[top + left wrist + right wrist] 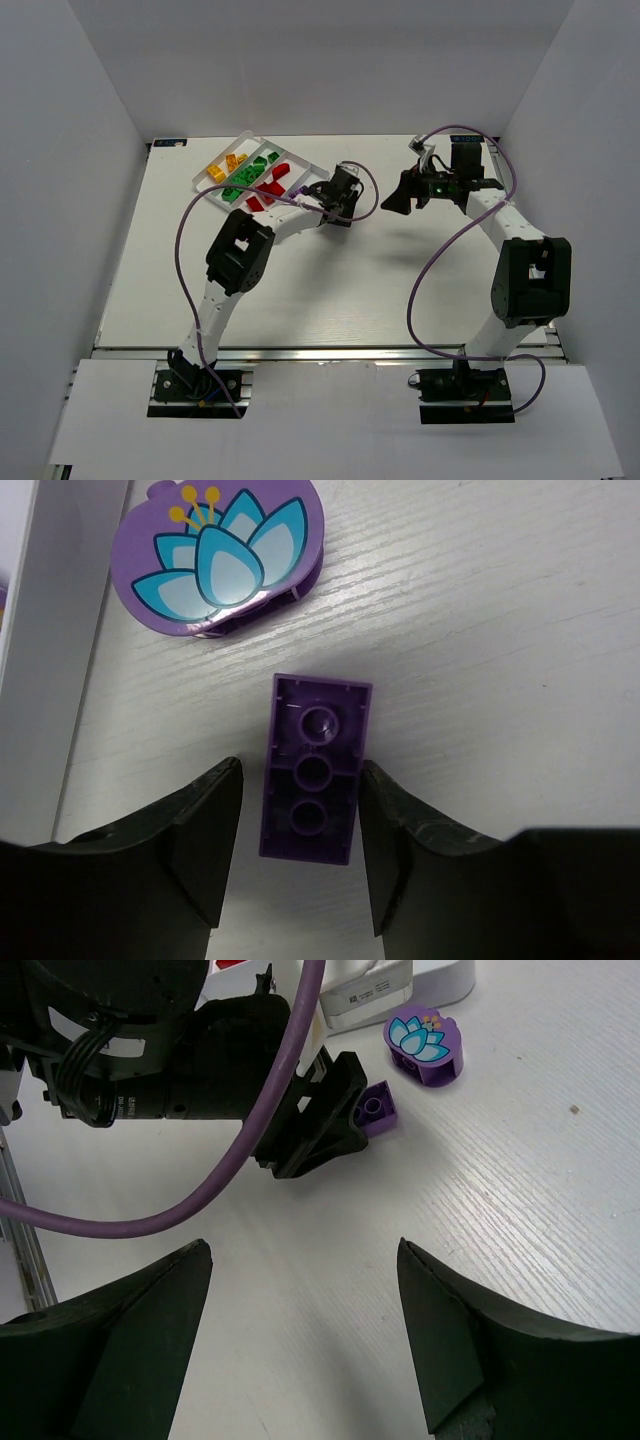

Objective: Sort the legos into containers by color

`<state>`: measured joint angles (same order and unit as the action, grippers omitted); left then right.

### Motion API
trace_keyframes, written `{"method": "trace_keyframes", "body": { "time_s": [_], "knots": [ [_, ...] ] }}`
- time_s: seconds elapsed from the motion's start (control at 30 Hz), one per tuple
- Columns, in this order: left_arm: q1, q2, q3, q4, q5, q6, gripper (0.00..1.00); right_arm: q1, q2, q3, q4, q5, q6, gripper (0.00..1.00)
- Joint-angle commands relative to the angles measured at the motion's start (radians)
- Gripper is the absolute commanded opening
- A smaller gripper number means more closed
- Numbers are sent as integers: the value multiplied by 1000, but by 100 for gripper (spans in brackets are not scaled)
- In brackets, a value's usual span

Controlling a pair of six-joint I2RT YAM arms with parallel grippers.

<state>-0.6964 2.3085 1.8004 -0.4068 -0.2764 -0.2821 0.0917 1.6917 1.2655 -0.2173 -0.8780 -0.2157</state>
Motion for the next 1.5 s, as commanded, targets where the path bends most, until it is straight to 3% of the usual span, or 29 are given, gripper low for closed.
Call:
{"method": "trace_keyframes", "body": {
  "time_s": [0.0, 0.33, 0.63, 0.77, 1.0, 1.23, 1.47],
  "knots": [
    [-6, -11, 40, 16, -14, -5, 59, -6, -46, -6, 24, -24, 7, 80],
    [-6, -38, 62, 3, -10, -15, 31, -6, -59, -14, 21, -27, -5, 79],
    [4, -277, -75, -1, -55, 95, 12, -6, -64, -20, -4, -32, -39, 78],
    [44, -368, -148, -62, -37, 118, 12, -3, -55, -20, -19, -36, -53, 75],
    [150, -472, -298, -67, -29, 107, 14, 28, -27, 18, -120, -30, -131, 58],
    [236, -468, -339, -49, -7, 136, 24, 36, -17, 29, -140, -21, -146, 59],
    [245, -400, -289, -69, 0, 150, 36, 39, -10, 37, -157, -7, -160, 61]
  ]
}}
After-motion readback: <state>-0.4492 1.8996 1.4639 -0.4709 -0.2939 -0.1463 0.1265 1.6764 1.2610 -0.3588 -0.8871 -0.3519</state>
